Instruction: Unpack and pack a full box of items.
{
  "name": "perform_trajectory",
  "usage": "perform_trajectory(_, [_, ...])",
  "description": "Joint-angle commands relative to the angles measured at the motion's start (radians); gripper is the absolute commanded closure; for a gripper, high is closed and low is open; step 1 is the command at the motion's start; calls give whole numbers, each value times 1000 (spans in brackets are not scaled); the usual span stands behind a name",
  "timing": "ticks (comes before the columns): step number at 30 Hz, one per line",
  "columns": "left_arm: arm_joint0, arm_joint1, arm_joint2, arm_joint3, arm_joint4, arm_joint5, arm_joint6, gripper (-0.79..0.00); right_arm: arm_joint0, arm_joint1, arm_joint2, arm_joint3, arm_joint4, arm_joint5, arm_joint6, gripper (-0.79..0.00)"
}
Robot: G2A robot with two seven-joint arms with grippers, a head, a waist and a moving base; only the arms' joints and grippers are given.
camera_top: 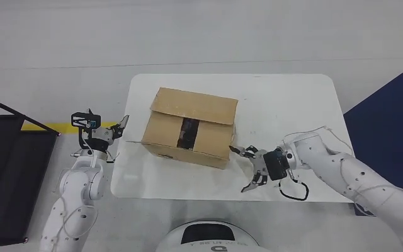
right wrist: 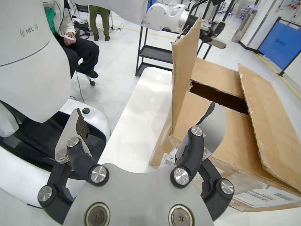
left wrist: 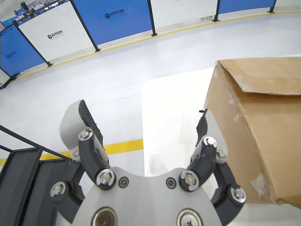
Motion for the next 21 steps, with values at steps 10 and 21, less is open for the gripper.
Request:
perform_trajectory(10, [0, 0, 0, 0, 0, 0, 0, -785, -1, -13, 45, -126, 126, -94, 161, -785])
perform_trajectory(21, [0, 0, 0, 0, 0, 0, 0, -785, 189, -31, -228, -93, 134, -110, 276, -773])
